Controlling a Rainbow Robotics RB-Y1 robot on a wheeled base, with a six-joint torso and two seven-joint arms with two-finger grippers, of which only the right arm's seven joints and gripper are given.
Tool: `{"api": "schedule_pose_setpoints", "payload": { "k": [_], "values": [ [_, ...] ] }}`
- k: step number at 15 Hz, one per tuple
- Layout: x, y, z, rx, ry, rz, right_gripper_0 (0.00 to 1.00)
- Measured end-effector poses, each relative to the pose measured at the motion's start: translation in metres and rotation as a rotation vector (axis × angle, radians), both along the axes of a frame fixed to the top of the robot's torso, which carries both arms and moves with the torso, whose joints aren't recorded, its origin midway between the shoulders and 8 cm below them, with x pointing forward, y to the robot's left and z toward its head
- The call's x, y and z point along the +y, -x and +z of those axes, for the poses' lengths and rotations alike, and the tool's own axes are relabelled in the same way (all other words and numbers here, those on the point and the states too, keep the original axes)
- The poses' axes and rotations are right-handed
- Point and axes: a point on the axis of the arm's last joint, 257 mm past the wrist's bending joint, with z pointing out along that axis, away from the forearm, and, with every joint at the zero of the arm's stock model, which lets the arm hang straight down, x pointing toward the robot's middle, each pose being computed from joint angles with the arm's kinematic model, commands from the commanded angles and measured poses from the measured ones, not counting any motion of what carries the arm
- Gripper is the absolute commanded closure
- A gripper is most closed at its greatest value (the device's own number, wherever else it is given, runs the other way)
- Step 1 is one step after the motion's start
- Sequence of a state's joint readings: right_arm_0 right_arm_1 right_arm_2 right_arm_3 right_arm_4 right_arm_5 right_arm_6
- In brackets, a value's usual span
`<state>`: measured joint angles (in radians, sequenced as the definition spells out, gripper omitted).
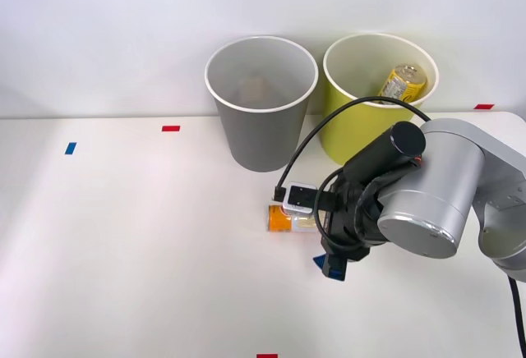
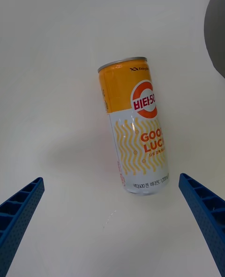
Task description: Put cans in the gray bin, plastic bottles in the light green bin
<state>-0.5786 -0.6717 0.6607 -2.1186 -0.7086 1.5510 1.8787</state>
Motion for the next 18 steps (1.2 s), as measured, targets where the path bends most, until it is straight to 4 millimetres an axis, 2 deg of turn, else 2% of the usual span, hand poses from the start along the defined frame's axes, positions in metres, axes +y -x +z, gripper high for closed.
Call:
{"api": "schedule_pose_setpoints", "payload": {
  "k": [6,9,14,18],
  "values": [
    [0.022,-0.017,-0.009,0.079,0.008,0.023,0.0],
    [0.029,-0.021,-0.018,0.085,0.05,0.057,0.0],
    [0.036,-0.037,-0.033,0.109,0.11,0.117,0.0],
    [0.056,-0.048,-0.04,0.102,0.068,0.135,0.0]
  ]
}}
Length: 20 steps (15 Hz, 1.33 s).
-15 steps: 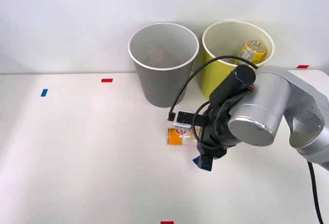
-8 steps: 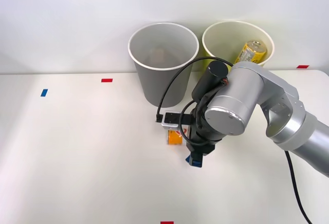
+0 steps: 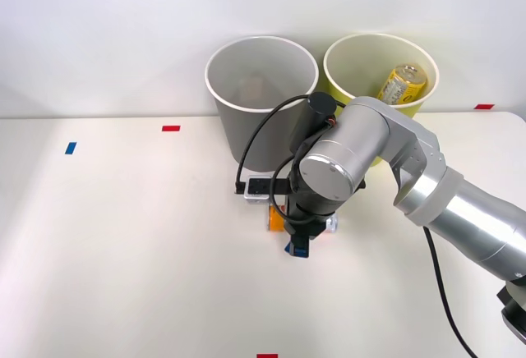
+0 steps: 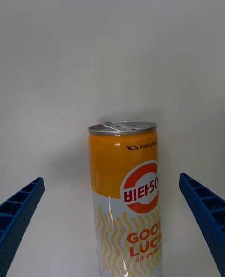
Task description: Put cans in the gray bin, plastic bottles in the light green bin
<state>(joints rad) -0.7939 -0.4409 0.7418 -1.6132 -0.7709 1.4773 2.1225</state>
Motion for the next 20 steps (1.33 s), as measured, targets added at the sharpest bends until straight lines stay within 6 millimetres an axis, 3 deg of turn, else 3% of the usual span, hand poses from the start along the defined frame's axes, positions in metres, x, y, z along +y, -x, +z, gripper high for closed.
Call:
{"api": "schedule_pose_setpoints", "payload": {
  "k": [3,7,17,20],
  "values": [
    [0.007,-0.009,-0.002,-0.049,0.02,0.102,0.0],
    [-0.002,-0.02,-0.007,-0.1,0.09,0.183,0.0],
    [0.003,-0.014,-0.011,-0.075,0.1,0.134,0.0],
    [0.004,-0.016,-0.025,-0.055,0.122,0.101,0.0]
  ]
}}
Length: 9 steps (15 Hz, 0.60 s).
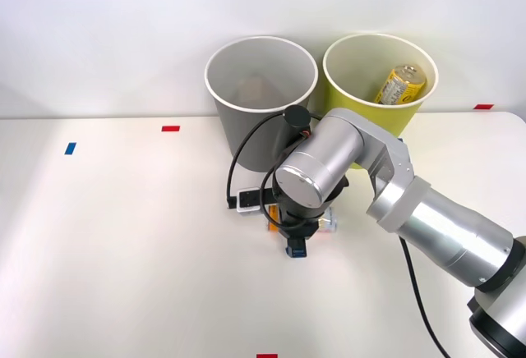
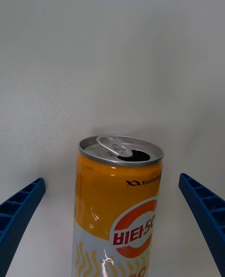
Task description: Put cans in the gray bin, plastic bottles in the light green bin
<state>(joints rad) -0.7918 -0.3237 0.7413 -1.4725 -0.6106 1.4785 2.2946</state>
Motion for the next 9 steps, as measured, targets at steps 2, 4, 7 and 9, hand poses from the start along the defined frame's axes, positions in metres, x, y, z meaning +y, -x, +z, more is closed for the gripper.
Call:
{"api": "schedule_pose_setpoints", "payload": {
  "k": [2,4,7,9],
  "values": [
    [-0.001,-0.0023,-0.0052,-0.002,0.017,-0.012,0.0],
    [-0.0005,-0.0029,-0.006,-0.004,0.02,-0.015,0.52],
    [-0.0003,-0.004,-0.0033,0.003,0.003,-0.024,1.0],
    [-0.0009,-0.0042,0.0006,0.018,-0.022,-0.035,1.0]
  ]
}}
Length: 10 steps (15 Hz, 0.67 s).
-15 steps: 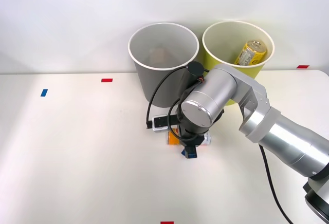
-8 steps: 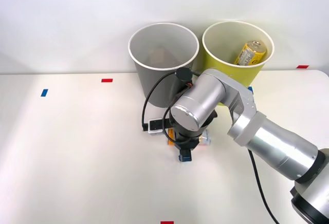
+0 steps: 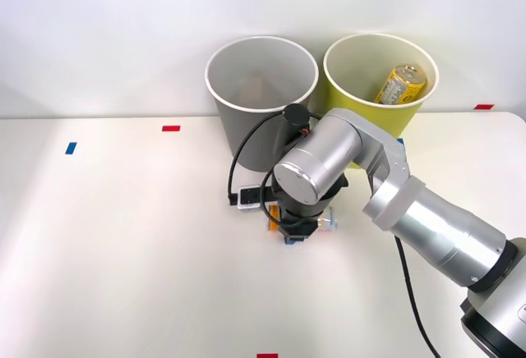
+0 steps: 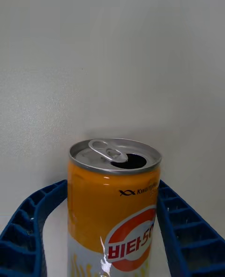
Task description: Put cans in the gray bin, plastic bottles in the light green bin
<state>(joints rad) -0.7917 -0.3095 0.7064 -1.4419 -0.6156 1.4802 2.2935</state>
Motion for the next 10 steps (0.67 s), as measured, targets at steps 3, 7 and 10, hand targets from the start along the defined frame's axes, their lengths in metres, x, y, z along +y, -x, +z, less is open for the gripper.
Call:
{"api": "schedule_pose_setpoints", "payload": {
  "k": [3,7,10],
  "values": [
    [0.0,0.0,0.011,-0.013,-0.02,0.003,1.0],
    [0.004,0.005,0.038,0.01,-0.126,-0.091,1.0],
    [0.002,0.005,0.068,0.026,-0.265,-0.143,1.0]
  ]
}}
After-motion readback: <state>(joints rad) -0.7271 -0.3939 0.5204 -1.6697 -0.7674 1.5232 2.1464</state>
